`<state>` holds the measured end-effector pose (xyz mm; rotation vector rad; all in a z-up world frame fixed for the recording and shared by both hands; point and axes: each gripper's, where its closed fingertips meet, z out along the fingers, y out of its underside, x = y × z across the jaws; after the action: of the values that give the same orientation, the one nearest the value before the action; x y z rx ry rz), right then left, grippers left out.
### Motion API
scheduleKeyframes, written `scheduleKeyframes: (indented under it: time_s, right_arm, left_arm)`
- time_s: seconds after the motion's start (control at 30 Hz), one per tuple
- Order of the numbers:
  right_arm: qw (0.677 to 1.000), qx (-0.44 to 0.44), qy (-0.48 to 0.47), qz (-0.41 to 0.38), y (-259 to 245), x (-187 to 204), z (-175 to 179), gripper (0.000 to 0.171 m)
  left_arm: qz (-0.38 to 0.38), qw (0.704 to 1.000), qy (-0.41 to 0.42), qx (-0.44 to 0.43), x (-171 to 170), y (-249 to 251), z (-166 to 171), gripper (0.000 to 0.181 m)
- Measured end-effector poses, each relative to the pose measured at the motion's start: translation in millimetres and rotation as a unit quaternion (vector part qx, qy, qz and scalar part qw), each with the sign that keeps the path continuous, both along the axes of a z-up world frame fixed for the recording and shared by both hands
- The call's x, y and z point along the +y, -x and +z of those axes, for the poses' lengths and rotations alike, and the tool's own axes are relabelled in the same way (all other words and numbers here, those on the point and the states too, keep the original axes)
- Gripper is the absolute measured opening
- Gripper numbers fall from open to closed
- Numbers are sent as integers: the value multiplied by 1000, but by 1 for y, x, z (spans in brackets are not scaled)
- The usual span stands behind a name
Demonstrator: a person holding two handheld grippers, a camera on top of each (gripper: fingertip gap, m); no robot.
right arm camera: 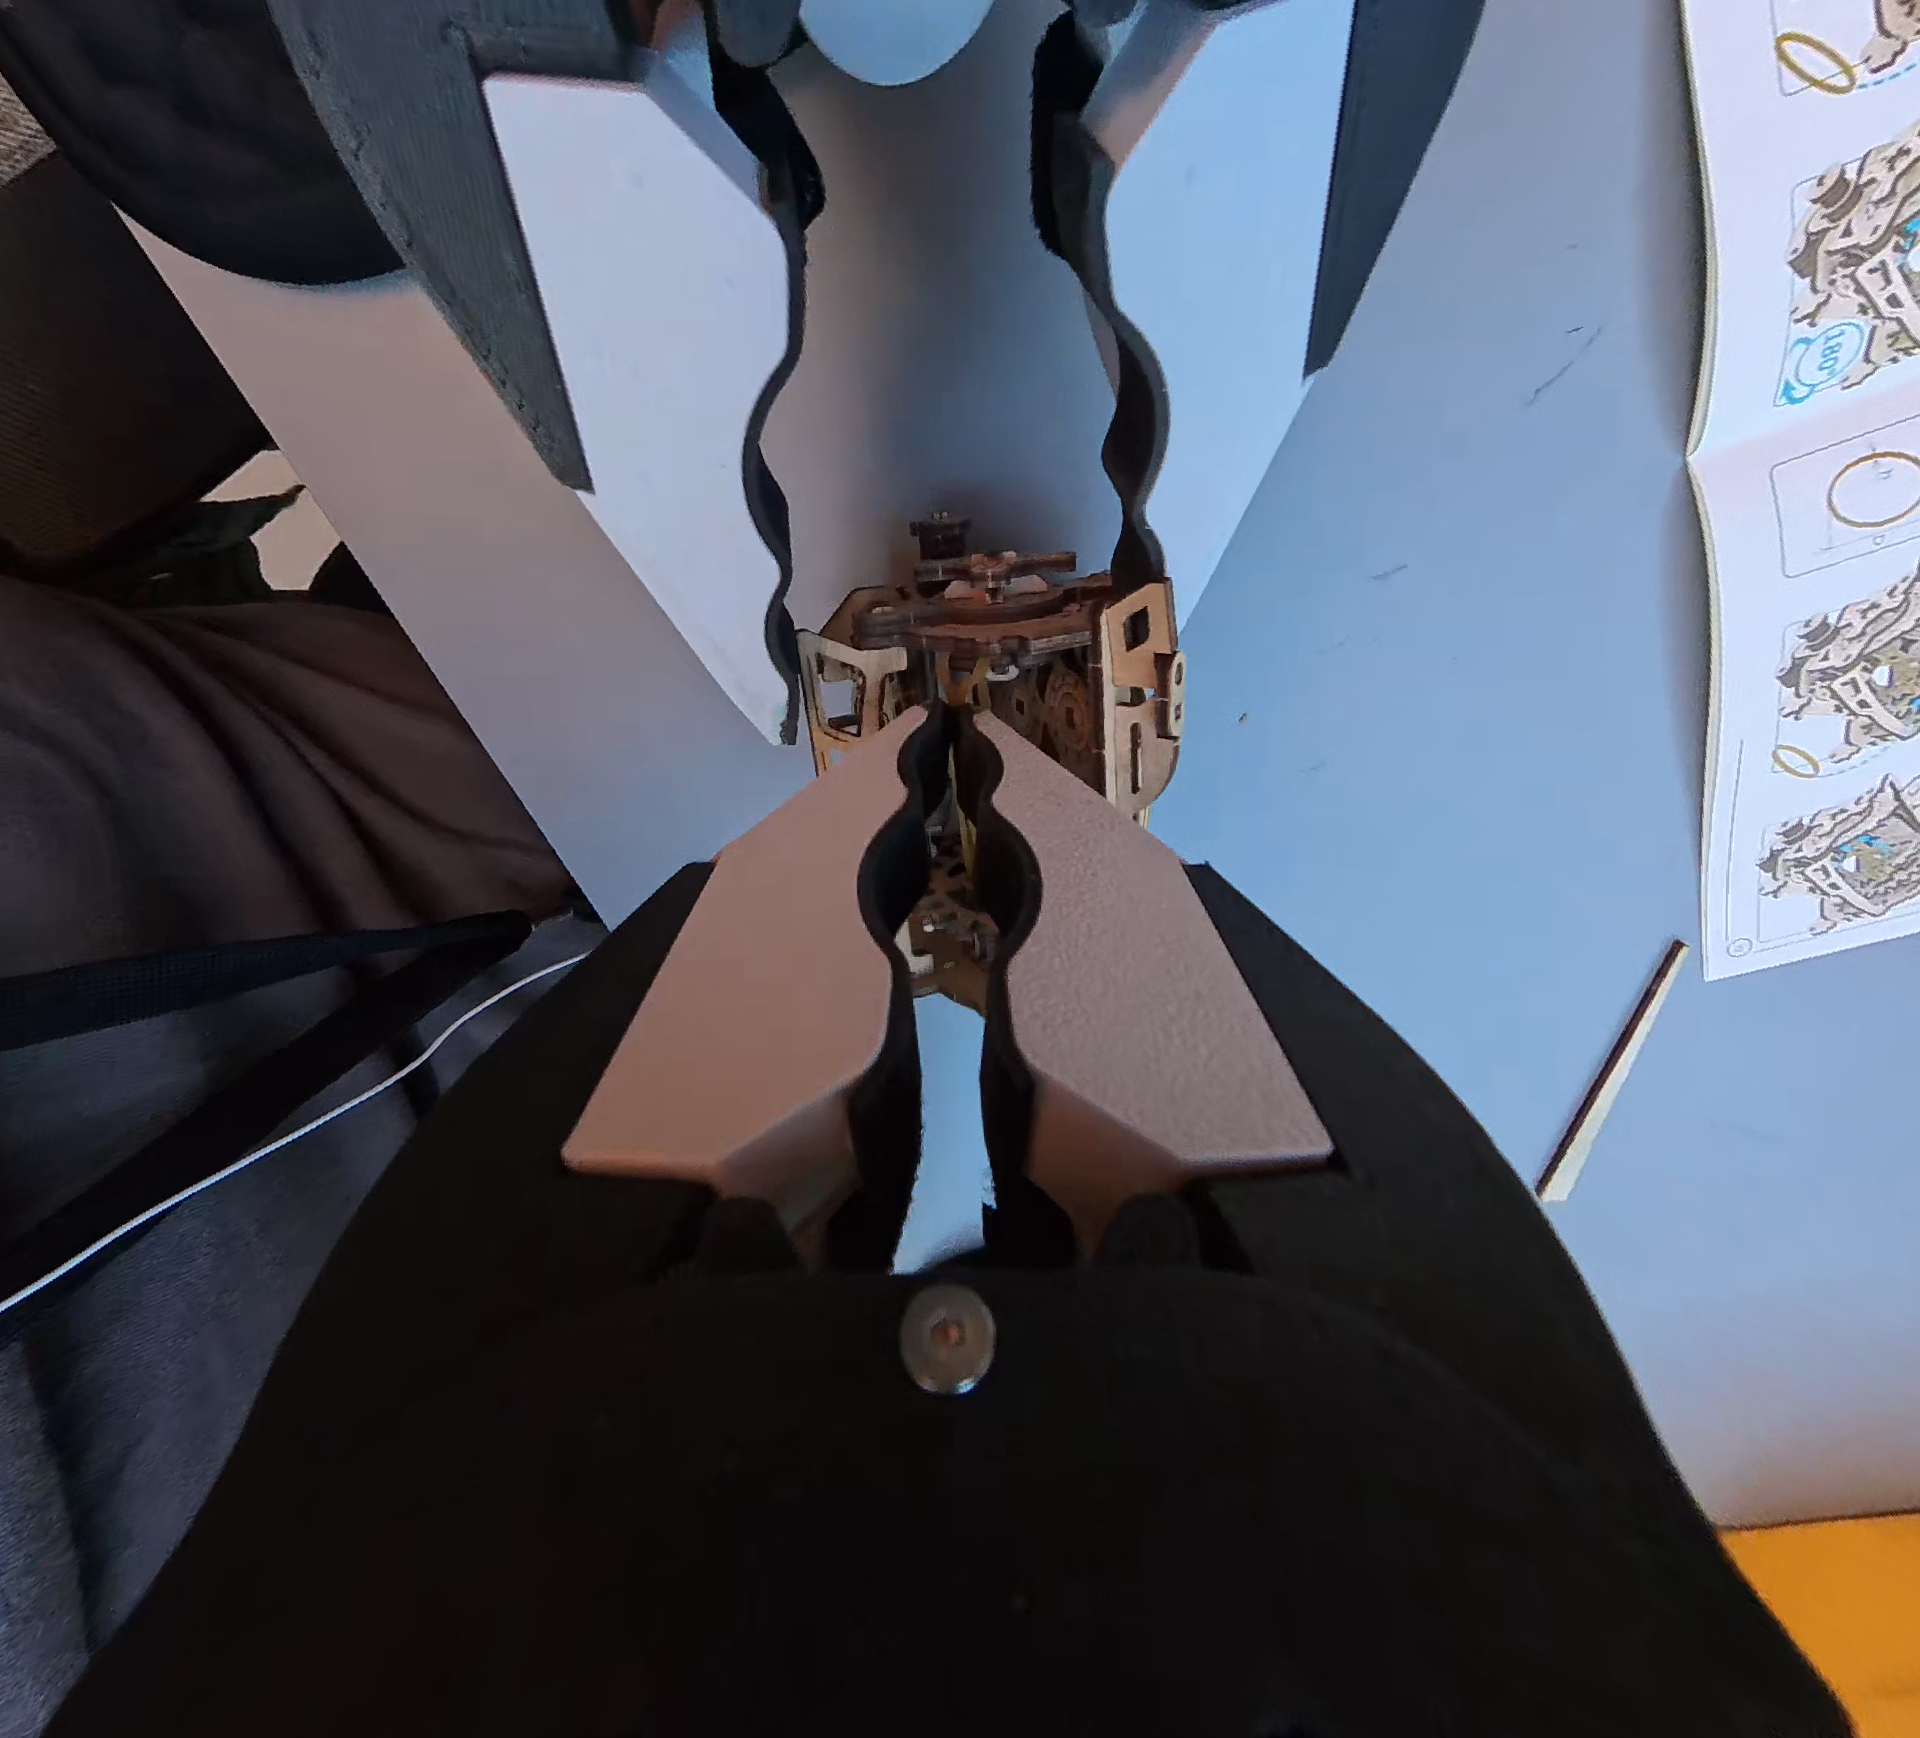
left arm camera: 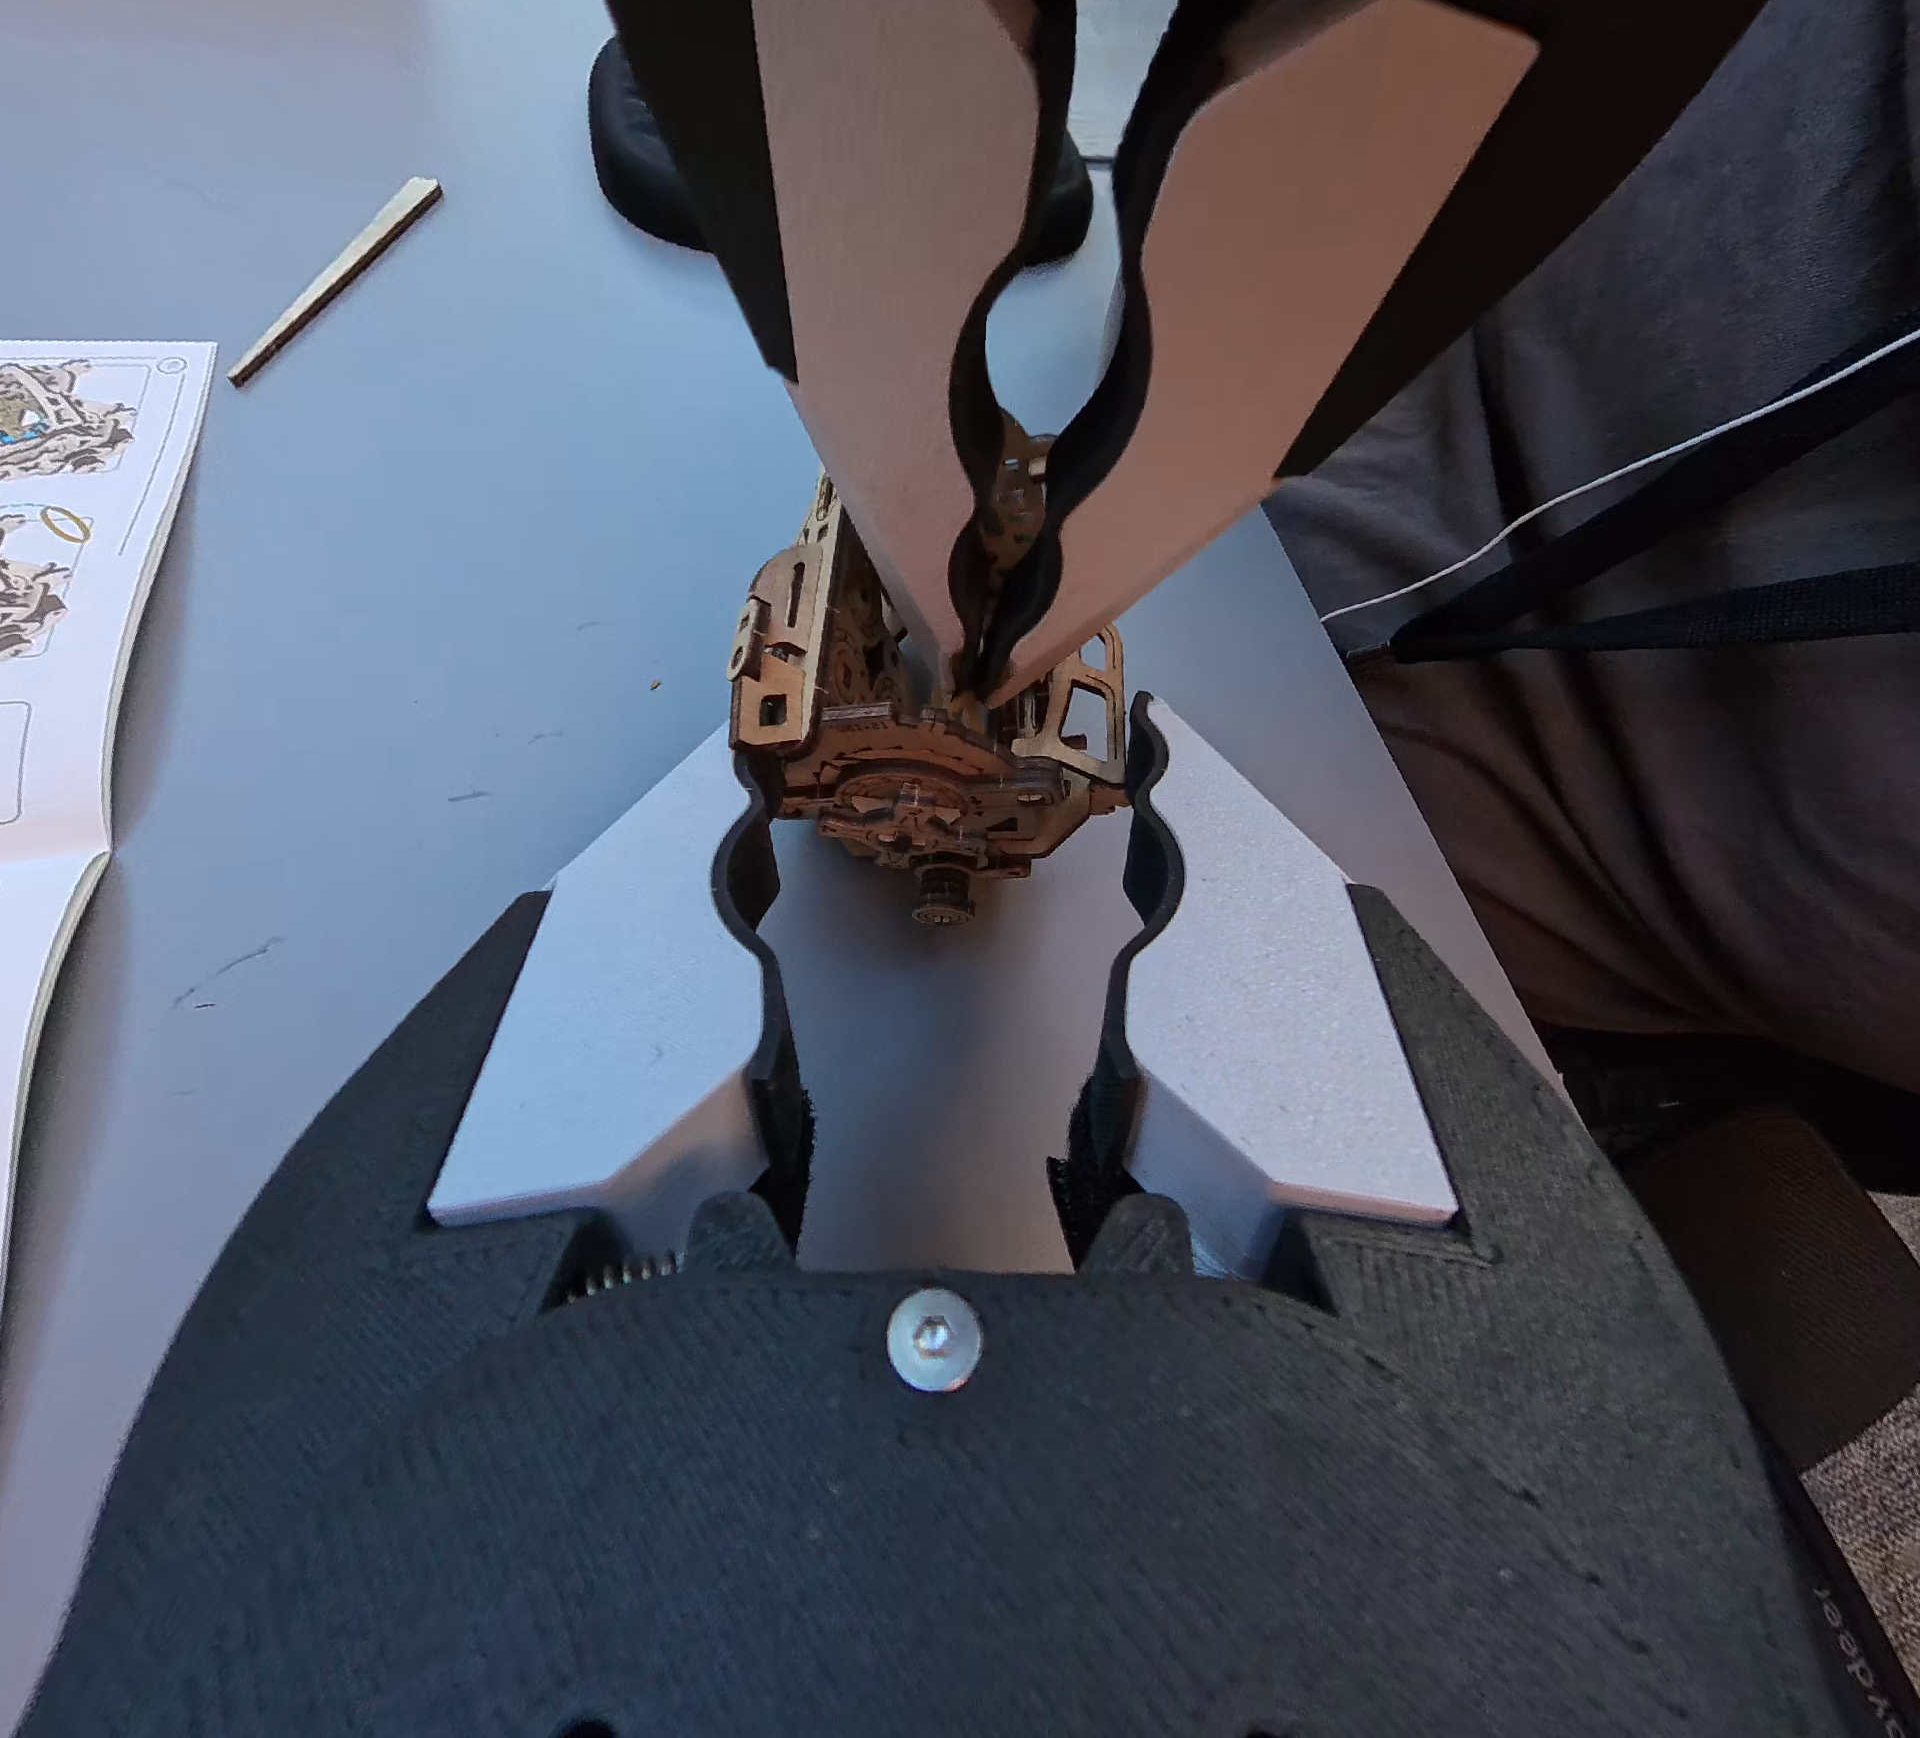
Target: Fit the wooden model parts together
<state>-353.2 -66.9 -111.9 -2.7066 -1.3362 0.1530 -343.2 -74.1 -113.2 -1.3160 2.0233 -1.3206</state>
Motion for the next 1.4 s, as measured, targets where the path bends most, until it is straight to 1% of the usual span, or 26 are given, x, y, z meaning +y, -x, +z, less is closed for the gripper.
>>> scheduleKeyframes:
  time_s: [0.17,0.47,0.63,0.77,1.03,1.4]
  right_arm:
    - [1000,-7,9,-2,-4,1,1,0]
    - [1000,18,21,3,0,-1,-4,0]
    - [998,37,52,4,1,-1,-3,0]
    - [997,44,58,6,1,-1,-6,0]
    - [992,72,100,-12,2,-3,-7,0]
    - [992,56,104,-34,0,1,-6,0]
  left_arm:
    - [1,1000,11,4,1,0,0,65]
    - [-3,1000,-5,-4,-1,1,0,65]
    - [-4,1000,-4,-4,-1,1,0,65]
    - [-4,1000,-6,-5,-1,2,0,65]
    - [-5,1000,-10,-7,-2,2,0,65]
    - [1,1000,-7,-6,0,1,0,65]
